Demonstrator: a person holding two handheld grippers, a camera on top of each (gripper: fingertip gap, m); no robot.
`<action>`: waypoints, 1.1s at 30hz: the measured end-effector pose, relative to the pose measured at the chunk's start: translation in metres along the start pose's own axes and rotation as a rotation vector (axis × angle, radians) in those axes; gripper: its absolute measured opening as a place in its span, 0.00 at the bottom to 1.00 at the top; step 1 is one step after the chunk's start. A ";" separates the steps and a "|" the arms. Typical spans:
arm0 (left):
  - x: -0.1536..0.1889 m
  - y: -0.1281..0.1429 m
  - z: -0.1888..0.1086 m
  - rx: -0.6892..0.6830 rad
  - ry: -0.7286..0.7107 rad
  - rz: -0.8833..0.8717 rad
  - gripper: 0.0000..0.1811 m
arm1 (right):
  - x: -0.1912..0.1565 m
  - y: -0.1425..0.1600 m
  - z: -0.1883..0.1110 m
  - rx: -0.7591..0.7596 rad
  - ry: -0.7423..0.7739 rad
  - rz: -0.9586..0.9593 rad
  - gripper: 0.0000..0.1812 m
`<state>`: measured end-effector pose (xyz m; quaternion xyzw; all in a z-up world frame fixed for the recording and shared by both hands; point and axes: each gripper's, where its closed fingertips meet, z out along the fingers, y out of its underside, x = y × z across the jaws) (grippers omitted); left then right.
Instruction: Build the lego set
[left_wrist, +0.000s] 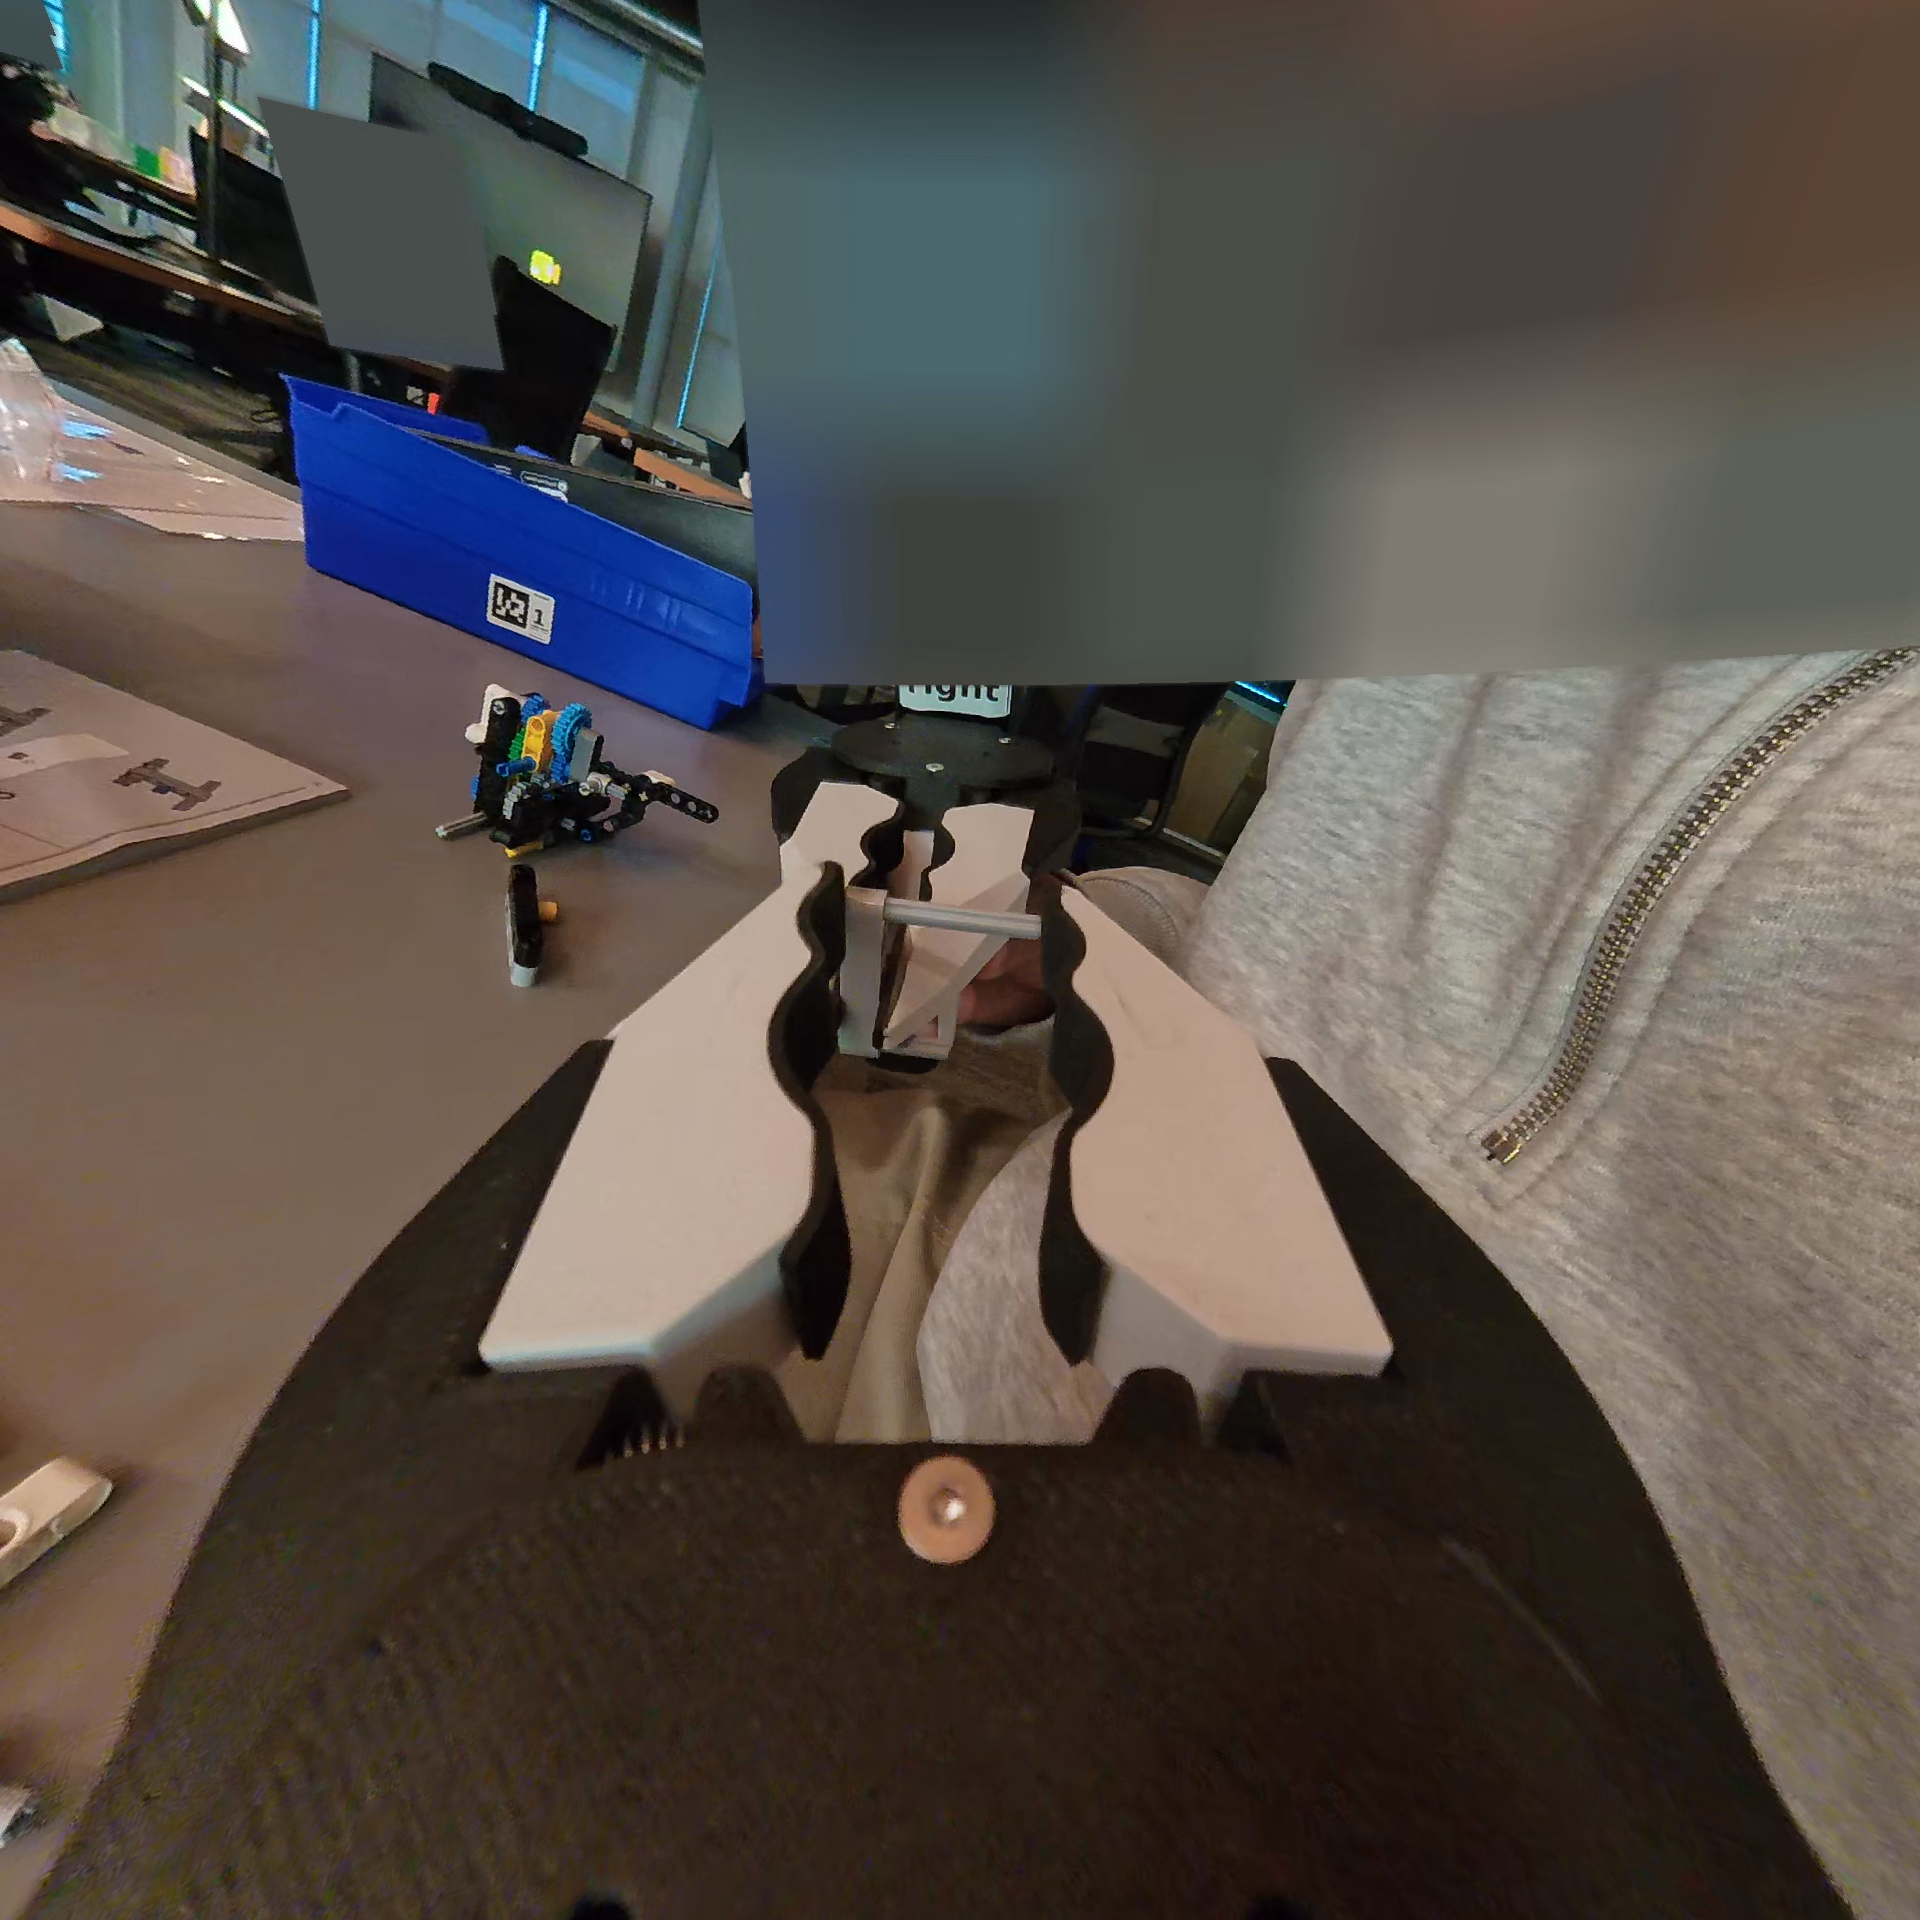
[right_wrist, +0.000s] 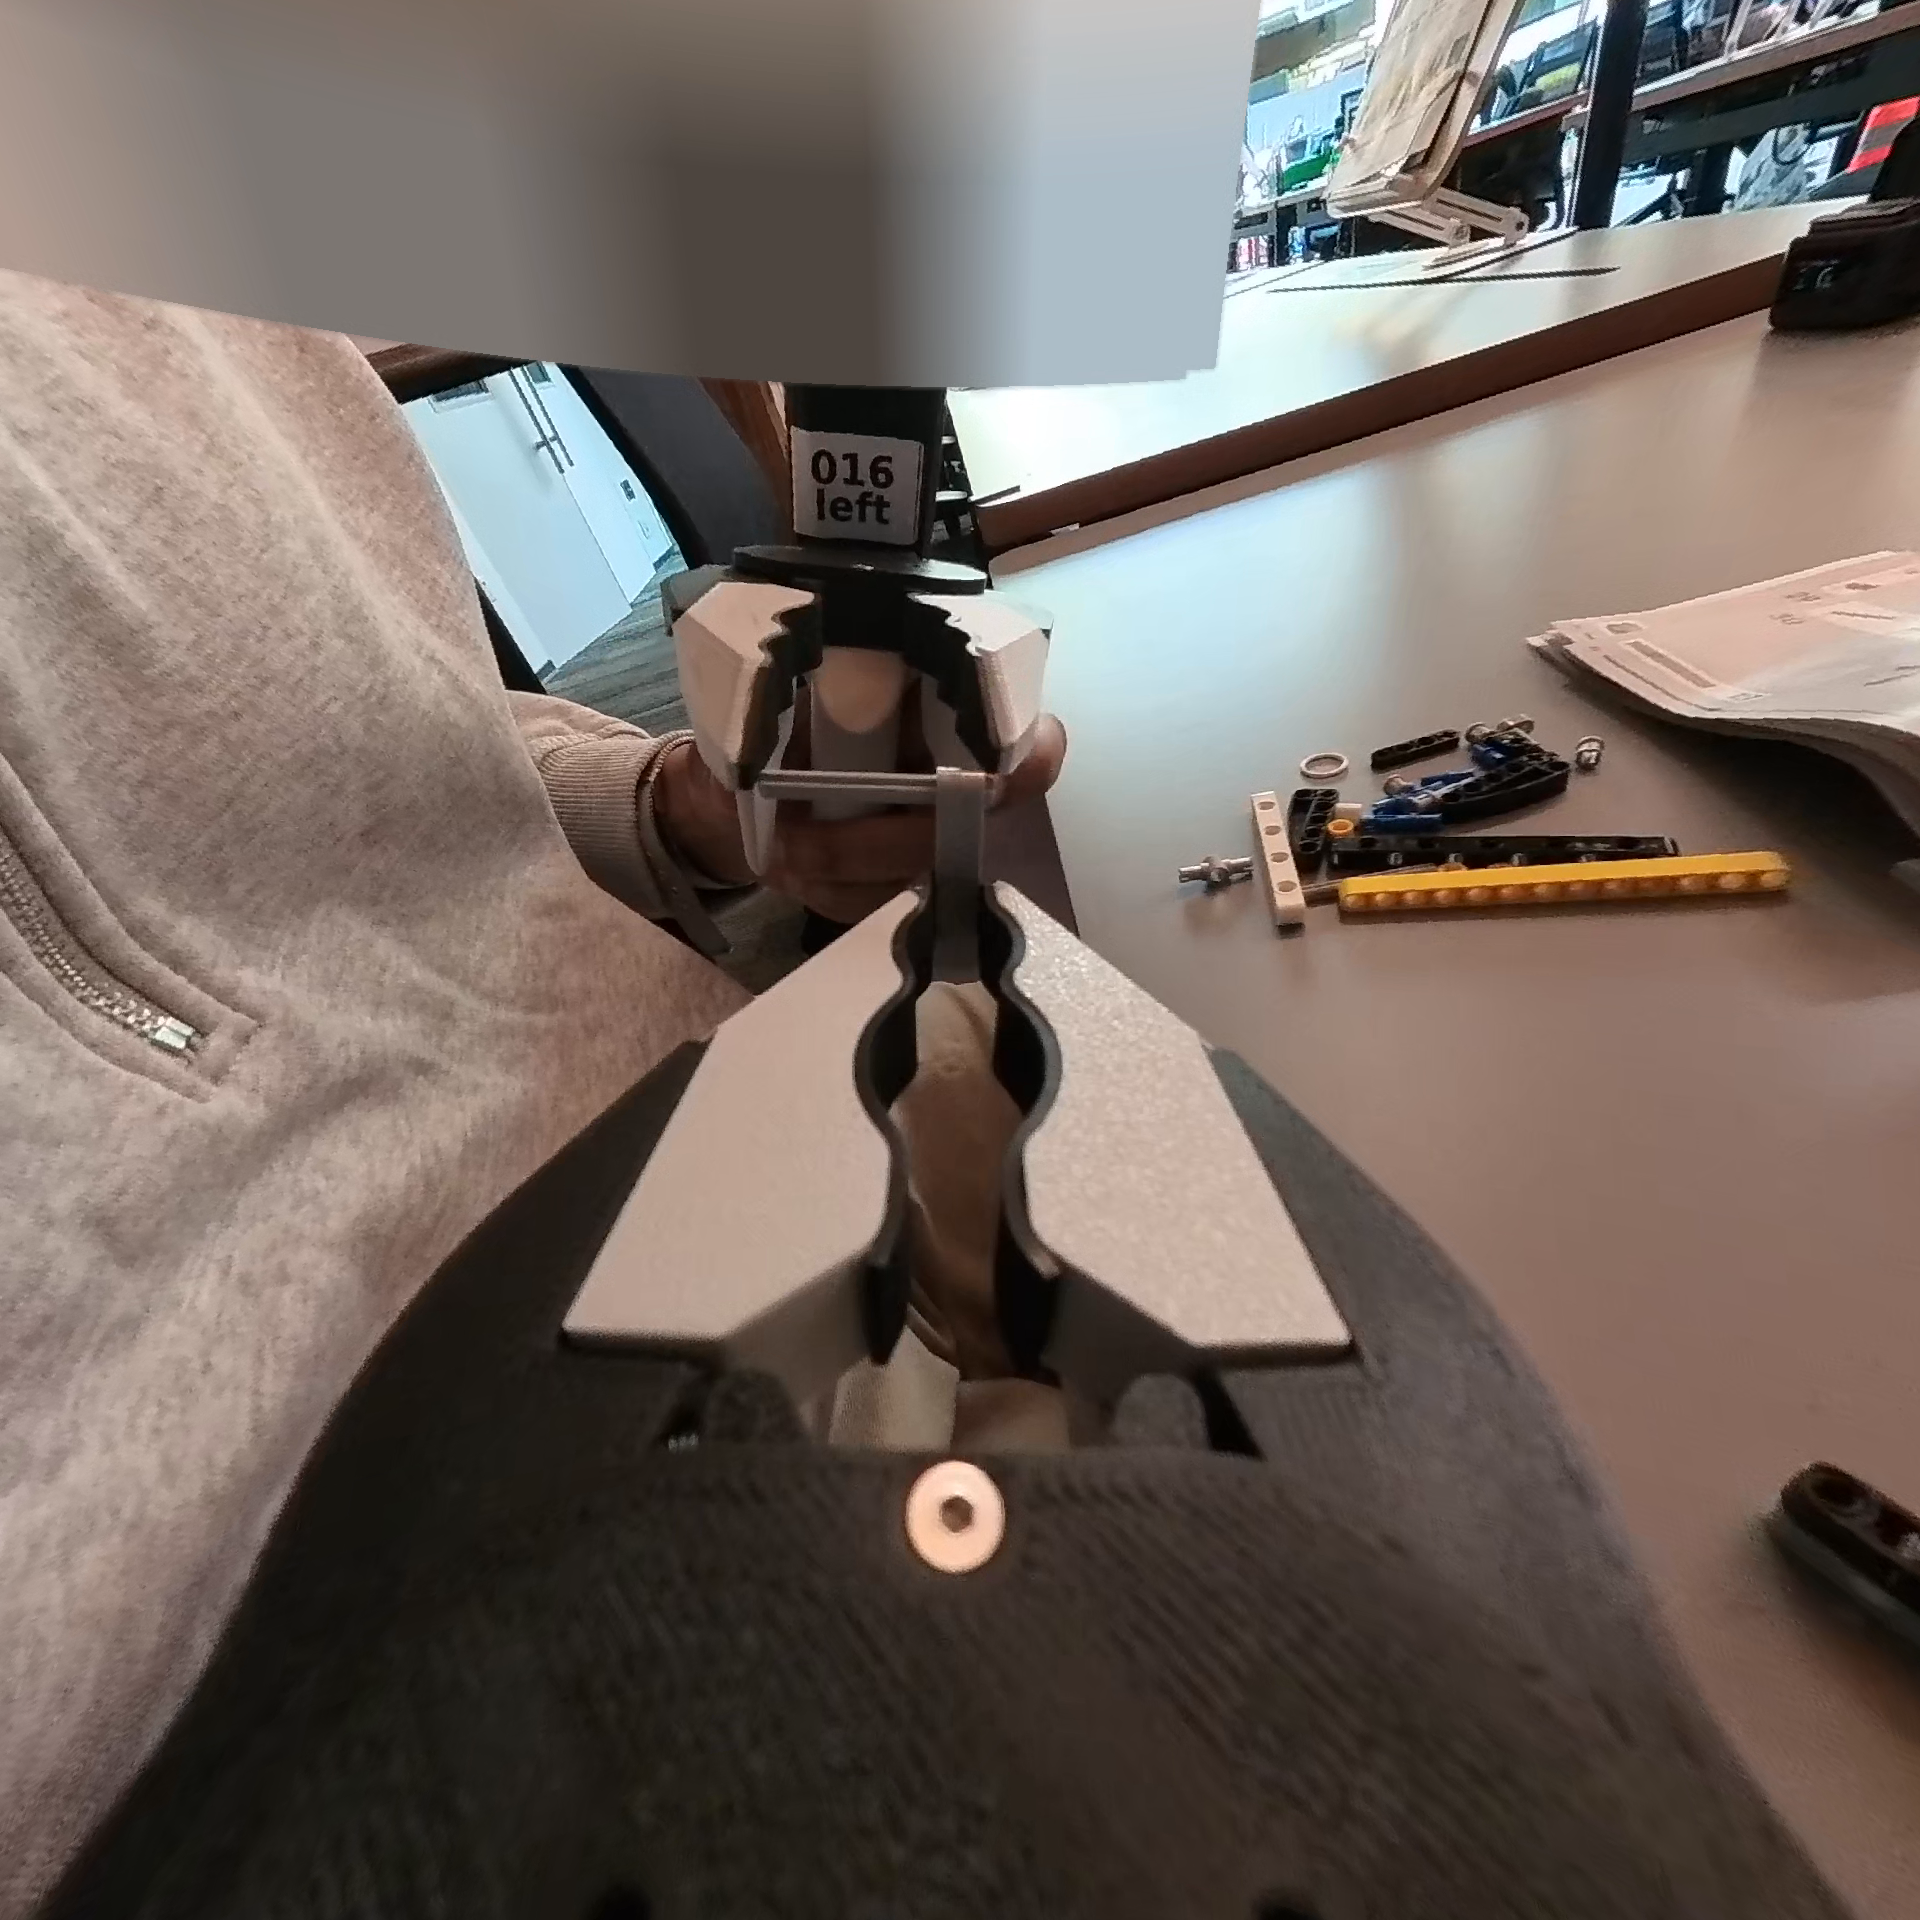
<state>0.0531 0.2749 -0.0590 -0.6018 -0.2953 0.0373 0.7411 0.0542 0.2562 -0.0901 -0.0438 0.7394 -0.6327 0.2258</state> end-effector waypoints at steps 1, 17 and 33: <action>0.000 0.000 0.000 0.000 0.001 -0.003 0.19 | 0.000 0.000 0.000 0.000 0.000 0.000 0.04; 0.006 0.003 0.000 -0.022 0.049 0.003 0.00 | 0.006 0.006 0.001 -0.044 0.031 -0.024 0.04; -0.029 0.001 -0.005 0.097 -0.037 -0.255 0.13 | 0.039 0.004 -0.012 -0.122 0.345 -0.321 0.03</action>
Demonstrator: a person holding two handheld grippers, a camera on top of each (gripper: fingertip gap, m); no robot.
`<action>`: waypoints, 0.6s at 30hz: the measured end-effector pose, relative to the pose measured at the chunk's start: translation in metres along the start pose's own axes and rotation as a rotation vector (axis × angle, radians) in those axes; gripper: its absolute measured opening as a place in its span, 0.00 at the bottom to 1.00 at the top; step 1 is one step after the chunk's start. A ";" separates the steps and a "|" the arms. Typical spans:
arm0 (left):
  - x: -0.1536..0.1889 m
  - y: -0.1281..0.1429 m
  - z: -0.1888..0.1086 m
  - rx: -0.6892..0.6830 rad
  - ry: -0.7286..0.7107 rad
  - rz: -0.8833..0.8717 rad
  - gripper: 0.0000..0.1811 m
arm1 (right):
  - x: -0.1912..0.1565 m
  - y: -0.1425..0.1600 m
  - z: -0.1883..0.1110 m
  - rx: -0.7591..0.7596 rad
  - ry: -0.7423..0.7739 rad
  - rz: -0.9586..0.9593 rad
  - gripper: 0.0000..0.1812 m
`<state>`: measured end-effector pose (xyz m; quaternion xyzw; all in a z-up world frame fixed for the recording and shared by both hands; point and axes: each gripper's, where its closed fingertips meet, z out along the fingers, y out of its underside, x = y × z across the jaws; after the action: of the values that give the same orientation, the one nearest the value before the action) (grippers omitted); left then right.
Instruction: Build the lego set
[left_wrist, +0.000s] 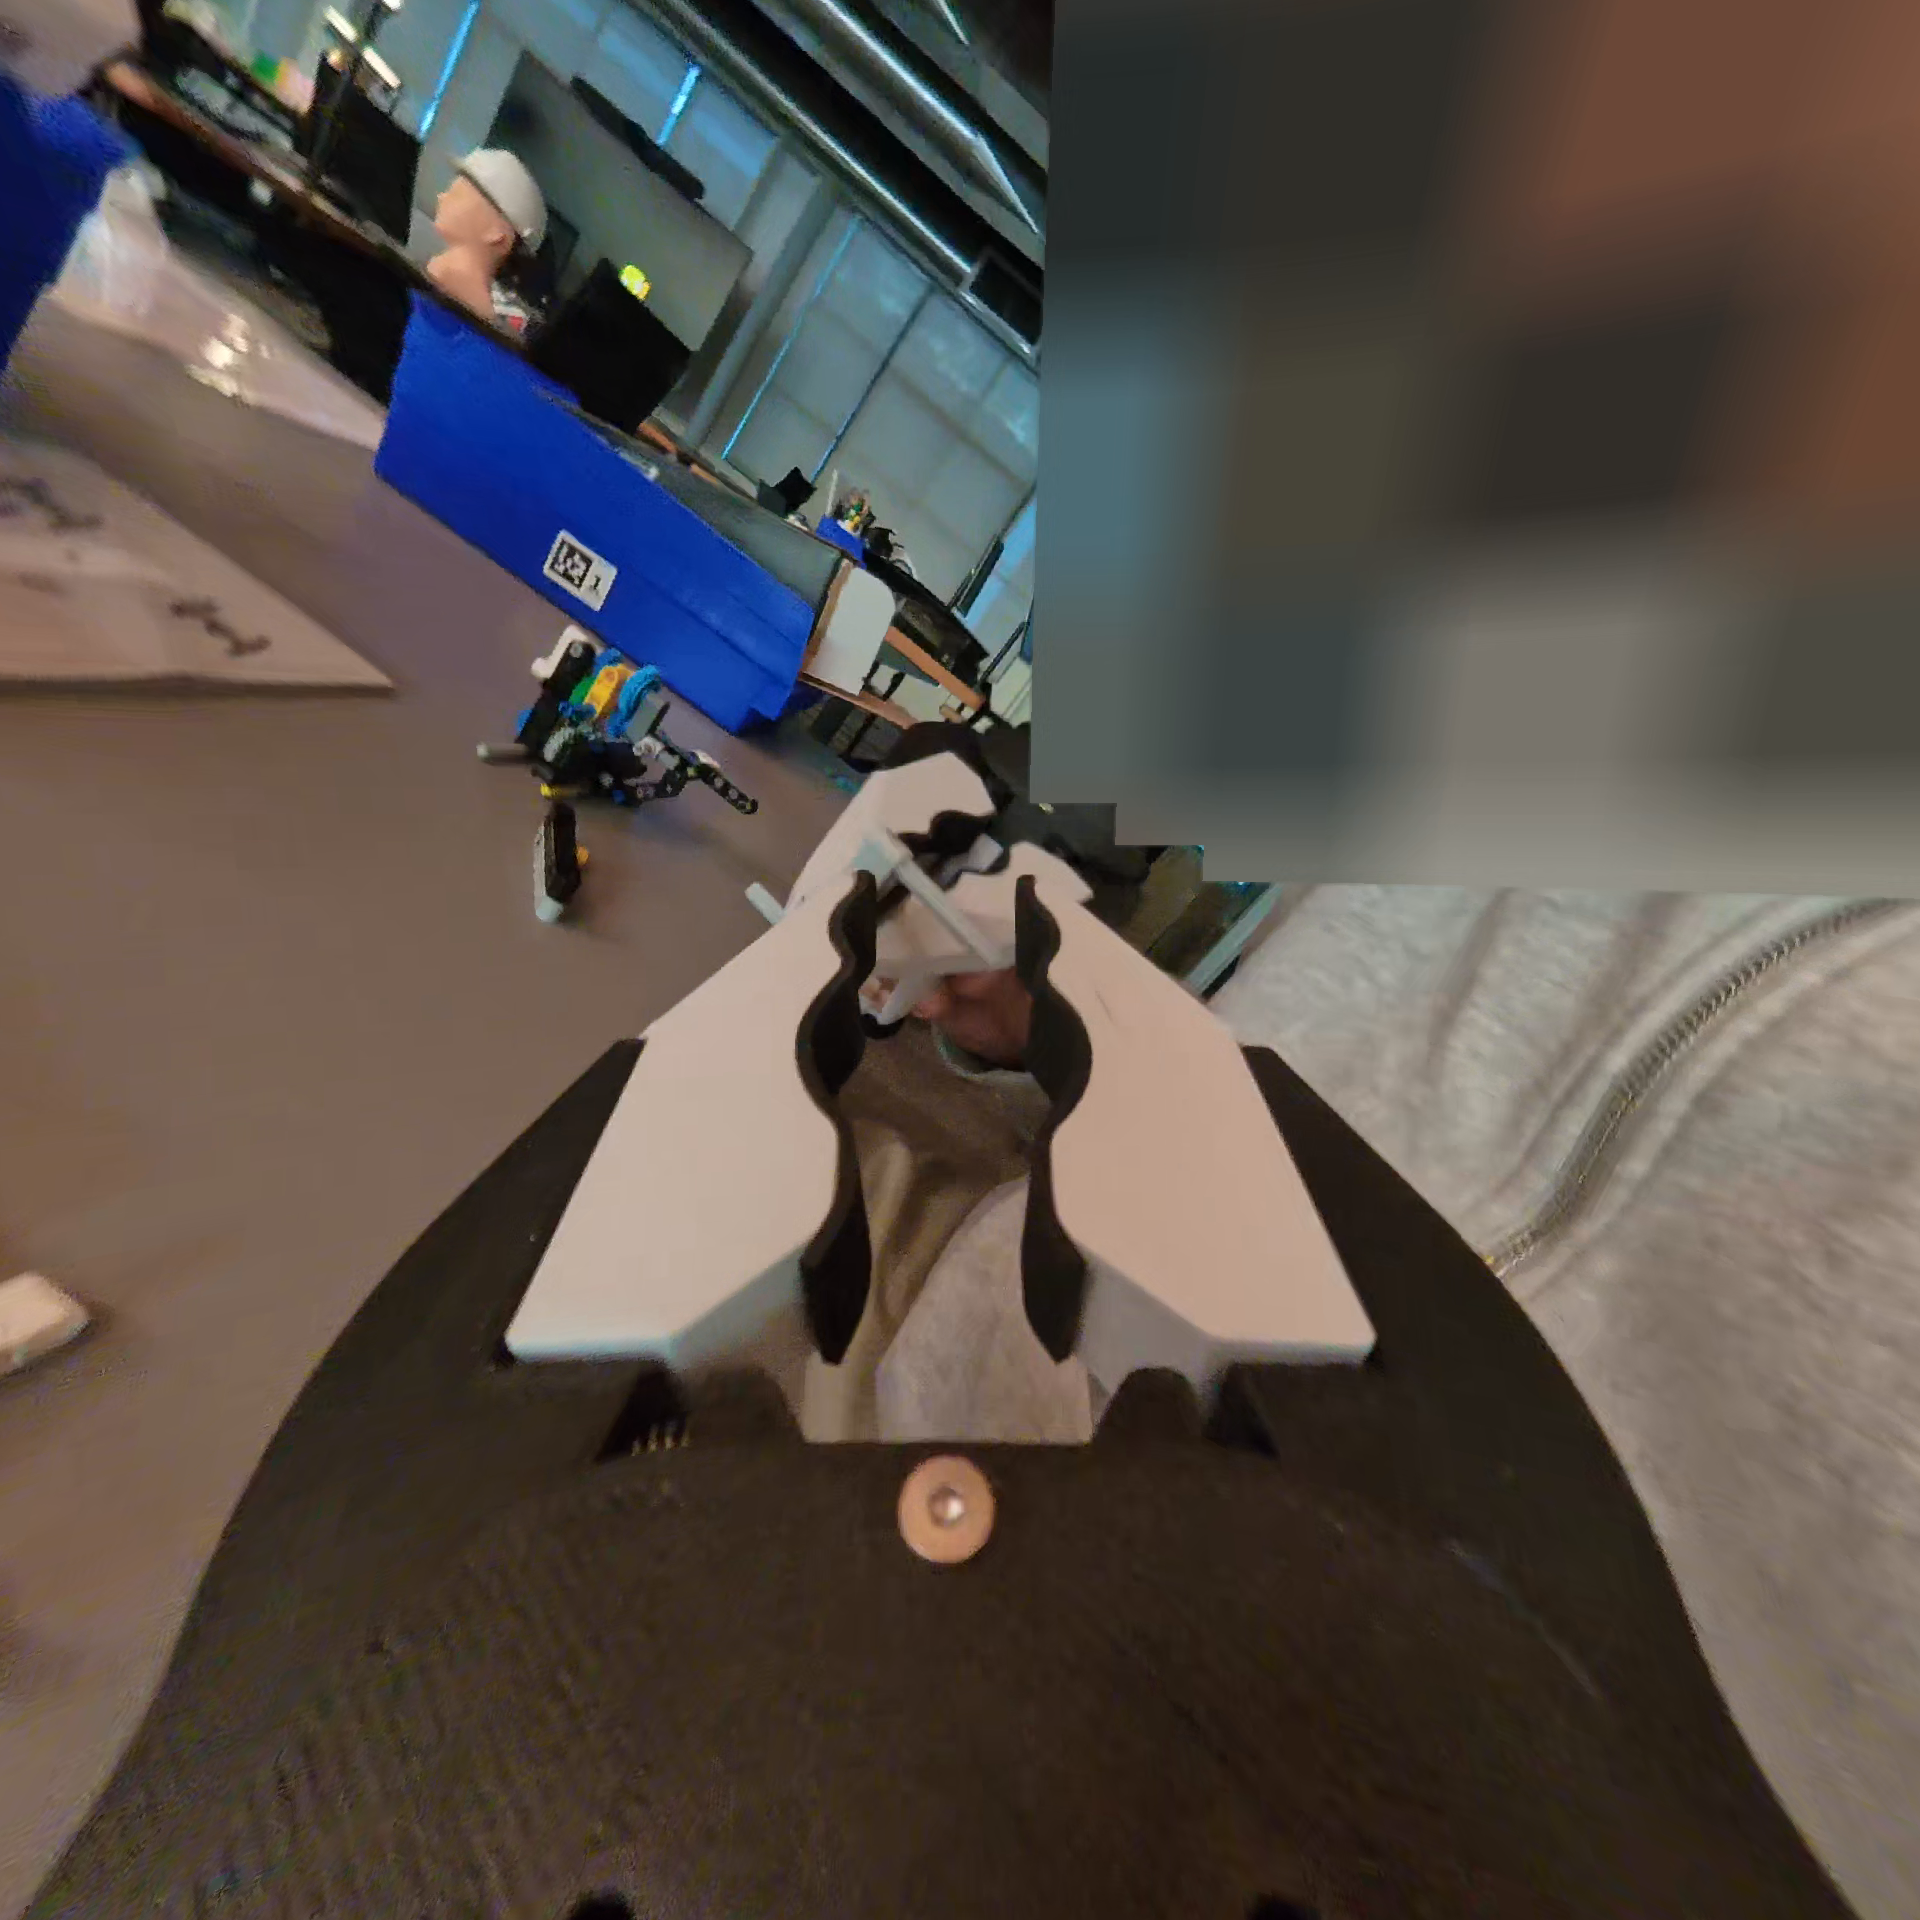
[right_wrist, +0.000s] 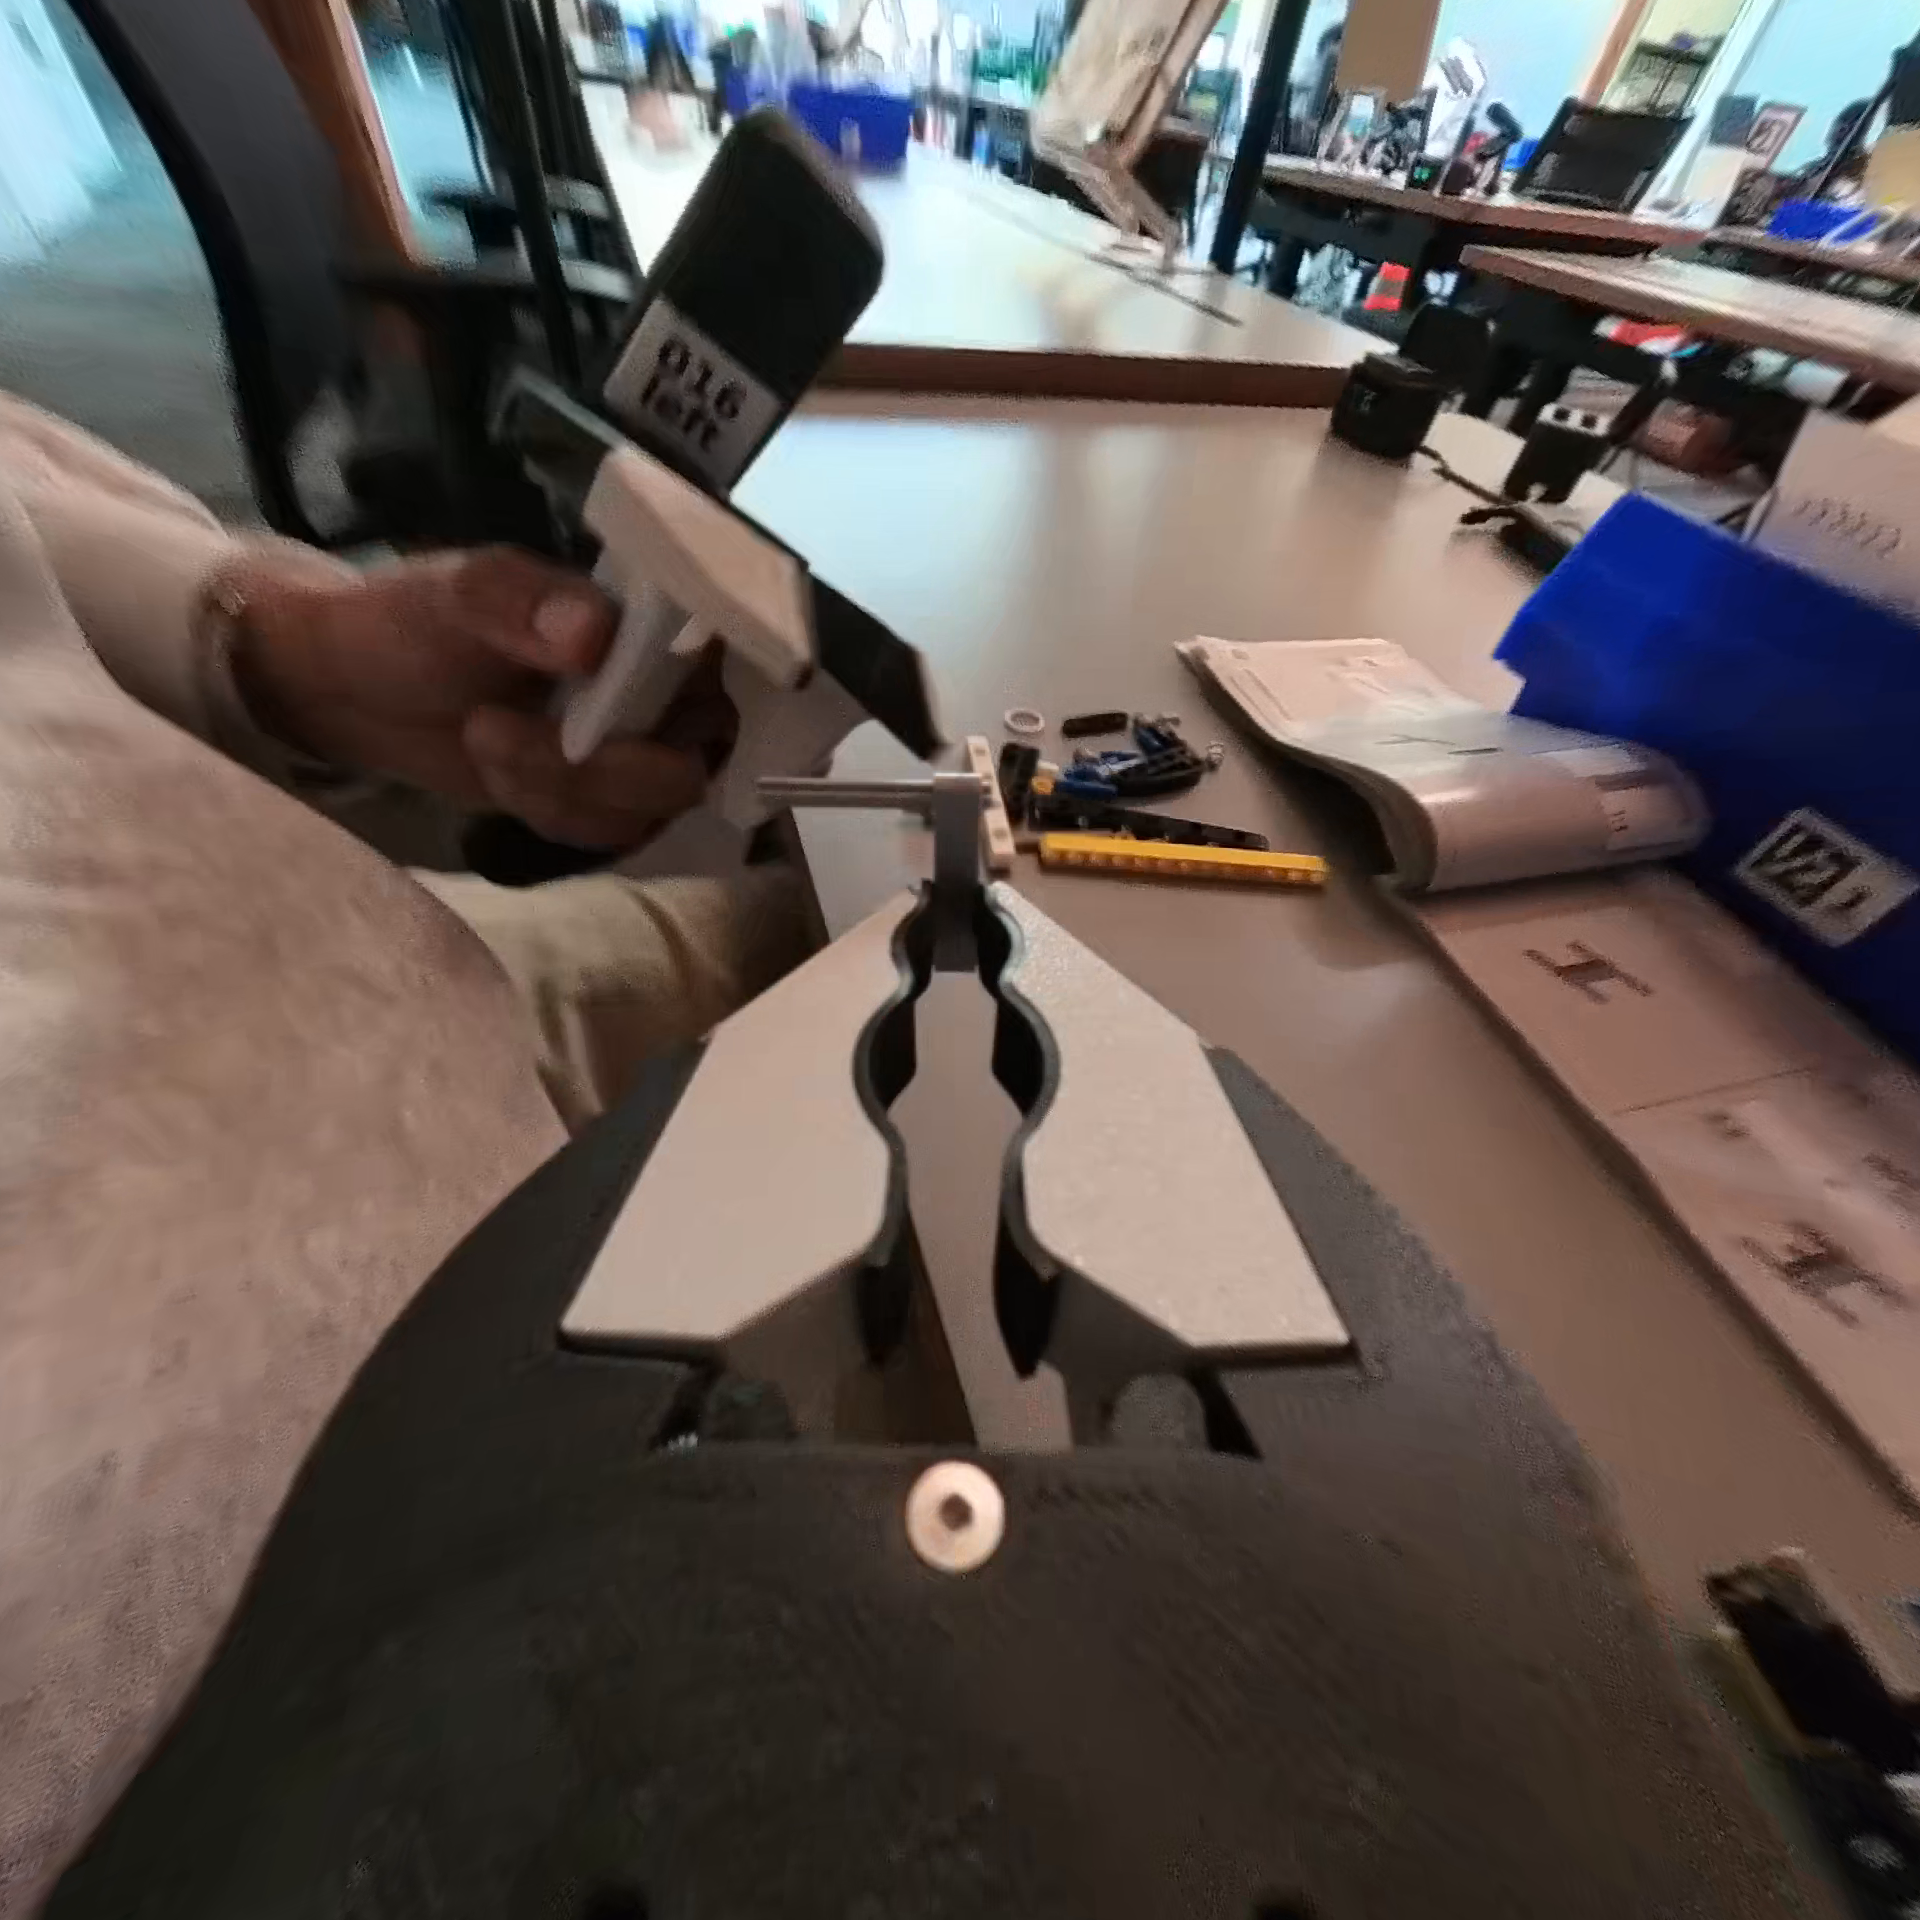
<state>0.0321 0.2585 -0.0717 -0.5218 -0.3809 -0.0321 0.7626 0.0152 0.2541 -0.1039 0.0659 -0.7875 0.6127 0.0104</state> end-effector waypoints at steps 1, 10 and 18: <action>-0.003 0.001 0.001 0.007 -0.002 -0.048 0.14 | -0.002 0.003 0.003 -0.035 0.019 -0.060 0.03; -0.022 0.020 0.002 -0.125 -0.168 -0.008 0.07 | -0.007 0.014 0.011 -0.136 0.069 -0.153 0.03; -0.024 0.029 -0.001 -0.206 -0.135 0.006 0.03 | -0.010 -0.024 -0.006 0.064 -0.100 0.073 0.21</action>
<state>0.0282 0.2627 -0.1092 -0.5994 -0.4247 -0.0337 0.6777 0.0276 0.2551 -0.0807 0.0678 -0.7690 0.6334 -0.0535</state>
